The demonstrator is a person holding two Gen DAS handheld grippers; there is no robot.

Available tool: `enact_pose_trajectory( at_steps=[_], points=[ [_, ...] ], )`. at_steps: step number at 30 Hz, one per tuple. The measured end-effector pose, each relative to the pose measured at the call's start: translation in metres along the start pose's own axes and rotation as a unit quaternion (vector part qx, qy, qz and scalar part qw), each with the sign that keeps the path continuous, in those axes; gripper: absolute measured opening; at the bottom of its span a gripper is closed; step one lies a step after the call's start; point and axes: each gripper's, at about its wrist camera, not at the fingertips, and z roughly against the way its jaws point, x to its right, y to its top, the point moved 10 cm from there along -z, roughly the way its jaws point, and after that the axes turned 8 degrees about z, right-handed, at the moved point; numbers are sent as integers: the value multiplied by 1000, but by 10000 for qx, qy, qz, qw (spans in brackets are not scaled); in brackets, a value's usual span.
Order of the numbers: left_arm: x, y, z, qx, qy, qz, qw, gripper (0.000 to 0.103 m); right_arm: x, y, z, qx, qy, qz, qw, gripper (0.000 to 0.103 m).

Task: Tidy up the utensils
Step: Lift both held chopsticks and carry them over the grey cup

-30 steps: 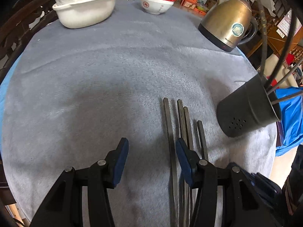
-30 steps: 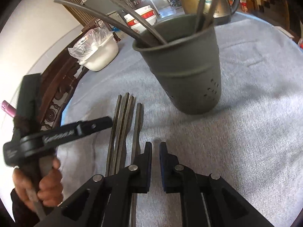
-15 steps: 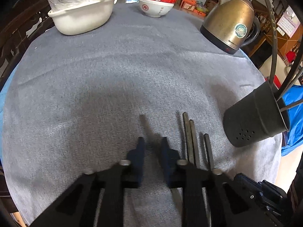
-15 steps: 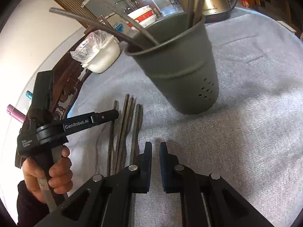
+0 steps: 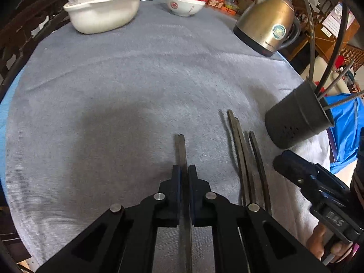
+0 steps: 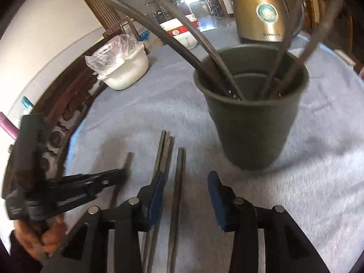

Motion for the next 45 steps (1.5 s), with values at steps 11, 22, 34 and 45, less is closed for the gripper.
enact_pose_trajectory(
  at_steps=[11,22,34,45],
  points=[
    [-1,18,-6,-159,5,207,9997,7,-9,10,-34,-509,-388,270,9976,23],
    [5,20,-23,-287,83,225,9993,11,-6,9,-40,-702,-475,380,9957,8],
    [-2,21,3,190,227,388,9988,5,-4,14,-1,-208,197,-8,9996,7],
    [28,28,112,1413,-123,301,9894,5,-7,37,75,797,454,69,9958,7]
  ],
)
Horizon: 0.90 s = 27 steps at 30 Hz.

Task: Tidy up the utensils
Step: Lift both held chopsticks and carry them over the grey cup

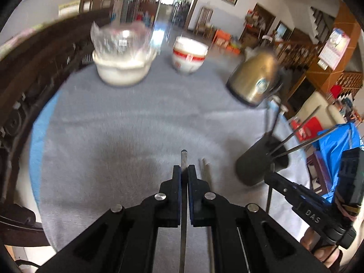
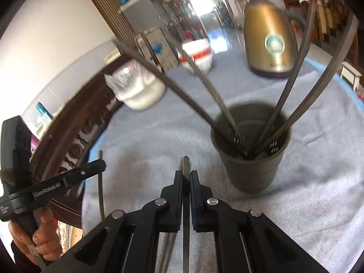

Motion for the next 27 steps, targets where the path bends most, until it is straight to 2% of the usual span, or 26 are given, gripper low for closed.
enact_pose_trajectory(
  at_steps=[6,16,23,27],
  points=[
    [19,12,50,603,-179,46,9980,5,-5,20,42,628,133,21,9979,7],
    [42,14,88,1127,-135,-104,9935,5,-10,39,93,1485,116,152,9887,7],
    [68,25,122,1671,-201,-262,9854,5,-1,56,140,2403,-71,150,9705,7],
    [89,31,136,1938,-318,-404,9797,5,8,72,176,3130,-292,74,9493,7]
  ],
)
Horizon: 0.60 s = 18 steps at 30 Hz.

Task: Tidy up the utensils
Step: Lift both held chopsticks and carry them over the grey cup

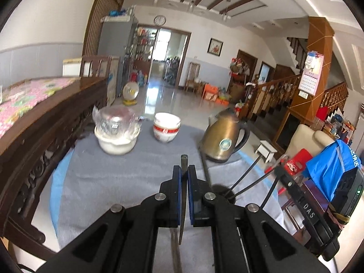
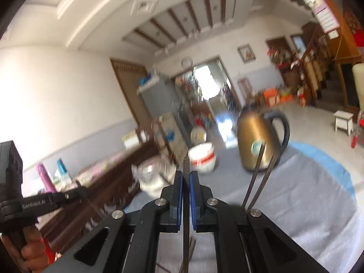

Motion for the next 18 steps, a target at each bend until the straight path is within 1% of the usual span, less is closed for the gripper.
enact_pose_trajectory(
  at_steps=[3,5,7,10,12,15,17,18],
  points=[
    [19,9,5,202,-167,-101,9996,5,4,28,13,625,-253,154,9976,7],
    [29,16,6,326,-243,-161,9990,5,4,43,19,961,-367,236,9944,7],
    [43,24,7,482,-322,-216,9981,5,4,57,24,1296,-545,371,9894,7],
    [63,37,11,755,-432,-292,9958,5,3,76,32,1802,-810,582,9786,7],
    [78,46,12,976,-481,-380,9933,5,1,84,31,1983,-911,677,9736,7],
    [97,53,8,1226,-608,-478,9894,5,2,91,19,2113,-1081,793,9682,7],
    [107,53,3,1347,-710,-494,9871,5,5,91,7,2115,-1208,842,9662,7],
    [110,54,-1,1382,-721,-501,9865,5,8,88,-3,2066,-1229,820,9672,7]
  ],
)
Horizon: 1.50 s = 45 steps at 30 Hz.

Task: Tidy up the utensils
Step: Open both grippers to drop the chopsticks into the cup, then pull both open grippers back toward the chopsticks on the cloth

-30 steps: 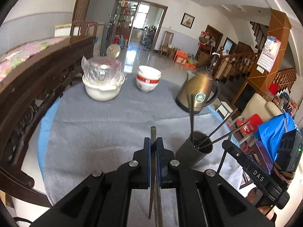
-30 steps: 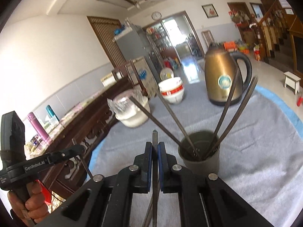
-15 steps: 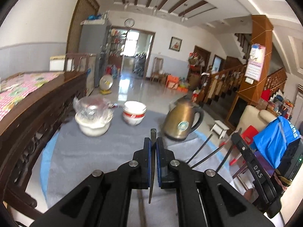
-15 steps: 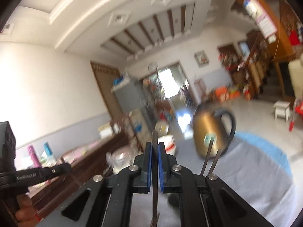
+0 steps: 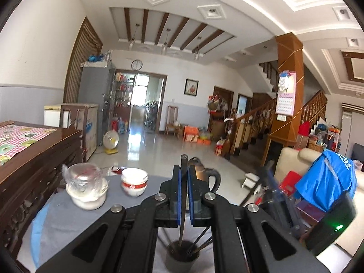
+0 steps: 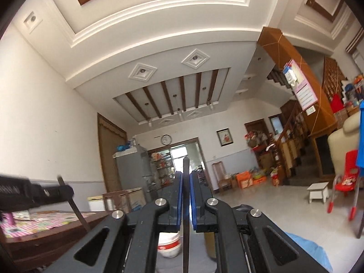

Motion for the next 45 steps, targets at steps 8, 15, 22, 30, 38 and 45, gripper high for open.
enact_pose_trajectory(
  at_steps=[8,15,22,30,38,45],
  points=[
    [-7,-52,-49,-382,200,11,9991,5,13,-63,-35,-855,-12,-286,9959,7],
    [-27,-96,-75,-892,380,132,9952,6,24,-92,-26,-1412,222,-470,9886,7],
    [-40,-117,-70,-1216,657,1,9904,17,39,-122,-15,-2027,452,-1025,9728,10],
    [-80,-122,-40,-1340,1573,-546,9769,66,45,-129,8,-2384,713,-1279,9601,29],
    [-141,-150,-21,-1714,2438,-583,9528,67,35,-123,37,-2259,668,-1005,9666,67],
    [-148,-162,-14,-1825,2565,-568,9475,67,10,-134,55,-2502,930,-583,9620,65]
  ],
)
